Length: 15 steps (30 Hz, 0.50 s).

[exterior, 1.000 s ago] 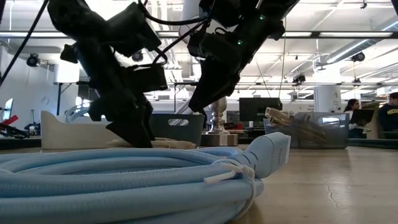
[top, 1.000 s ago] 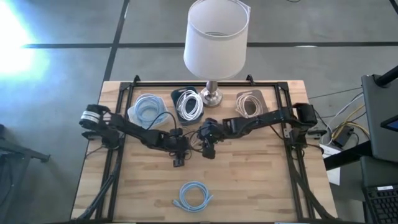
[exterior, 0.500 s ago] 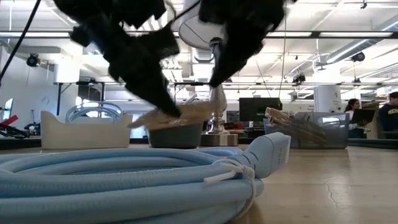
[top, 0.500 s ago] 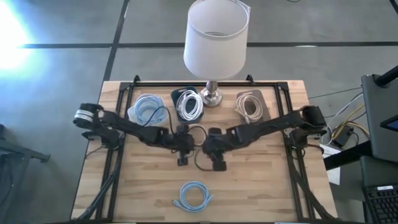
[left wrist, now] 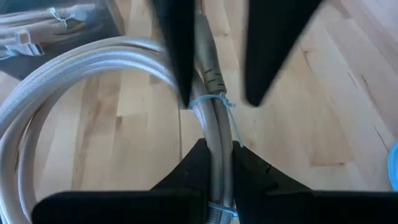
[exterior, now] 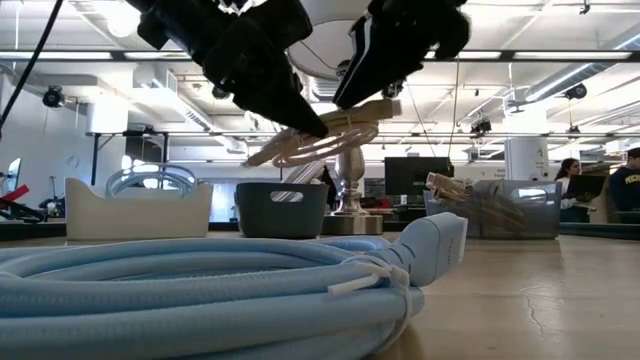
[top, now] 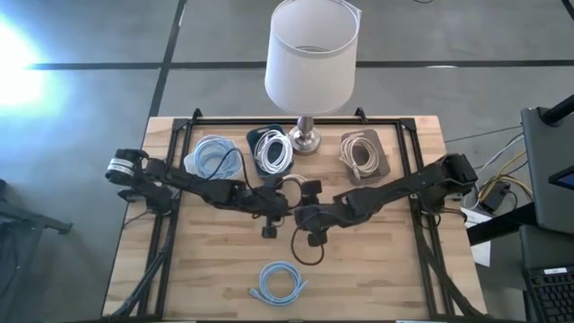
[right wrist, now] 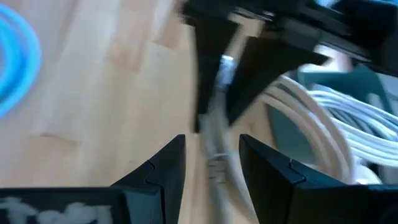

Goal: Pick & Place USB Port
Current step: Put the brown charger cable into the black bin

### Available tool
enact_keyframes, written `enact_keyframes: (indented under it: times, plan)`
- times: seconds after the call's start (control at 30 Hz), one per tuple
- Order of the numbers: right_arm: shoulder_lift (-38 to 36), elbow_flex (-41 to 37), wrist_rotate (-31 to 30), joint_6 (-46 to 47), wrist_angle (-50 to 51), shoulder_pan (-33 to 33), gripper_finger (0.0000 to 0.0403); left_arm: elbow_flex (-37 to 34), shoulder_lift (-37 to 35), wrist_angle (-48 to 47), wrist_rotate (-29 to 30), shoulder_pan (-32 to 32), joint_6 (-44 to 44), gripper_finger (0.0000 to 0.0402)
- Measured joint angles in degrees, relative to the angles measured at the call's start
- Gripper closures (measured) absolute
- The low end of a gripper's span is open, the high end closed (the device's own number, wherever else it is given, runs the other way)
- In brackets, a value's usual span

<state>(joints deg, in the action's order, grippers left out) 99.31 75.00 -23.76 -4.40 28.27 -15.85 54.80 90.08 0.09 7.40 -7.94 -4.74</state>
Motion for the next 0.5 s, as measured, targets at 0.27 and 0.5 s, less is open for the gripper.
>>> enact_keyframes:
  times: [0.27,0.5]
  plan:
    - [0.2,0.0,0.3,-1.9,0.9,0.4,0.0259,0.0,0.0,0.2,0.0,0.0,-0.9,0.0358]
    - [0.2,-0.1,0.3,-1.6,3.1,0.9,0.0259,0.0,-0.2,1.4,-0.3,-0.4,-4.8,0.0358]
